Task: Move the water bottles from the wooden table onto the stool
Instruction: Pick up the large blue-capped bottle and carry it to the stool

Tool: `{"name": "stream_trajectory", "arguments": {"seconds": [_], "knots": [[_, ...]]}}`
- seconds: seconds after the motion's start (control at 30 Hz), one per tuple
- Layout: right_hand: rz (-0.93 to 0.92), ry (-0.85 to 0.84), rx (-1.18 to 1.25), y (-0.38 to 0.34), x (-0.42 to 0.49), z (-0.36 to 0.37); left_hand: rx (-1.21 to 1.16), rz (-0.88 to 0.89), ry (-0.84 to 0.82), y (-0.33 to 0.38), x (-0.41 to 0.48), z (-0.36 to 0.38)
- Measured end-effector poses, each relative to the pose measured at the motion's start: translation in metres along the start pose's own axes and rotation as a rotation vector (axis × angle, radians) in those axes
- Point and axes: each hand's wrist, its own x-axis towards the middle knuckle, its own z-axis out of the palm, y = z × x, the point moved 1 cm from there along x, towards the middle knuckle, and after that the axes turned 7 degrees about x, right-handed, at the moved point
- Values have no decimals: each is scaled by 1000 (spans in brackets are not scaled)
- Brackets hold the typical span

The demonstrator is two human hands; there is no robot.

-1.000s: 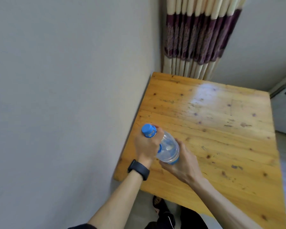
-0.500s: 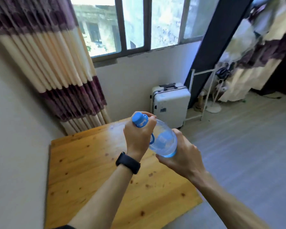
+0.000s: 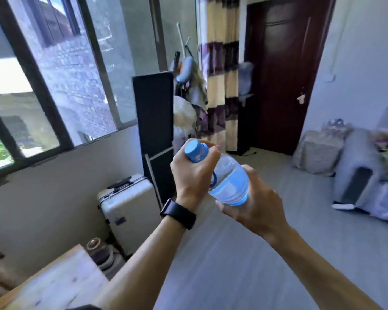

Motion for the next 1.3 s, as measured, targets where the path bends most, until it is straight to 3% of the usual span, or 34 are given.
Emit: {"name": "stream_trajectory", "arguments": {"seconds": [0.3,0.9,1.3], "knots": [[190,105,-26,161,88,-107,-80,21,-212,2,43,234],[472,219,-144,494,342,-222,-207,-31,-500,-95,197,682],[554,138,-177,746,523,-263,-152,-76,-489,-180,296,956]]}}
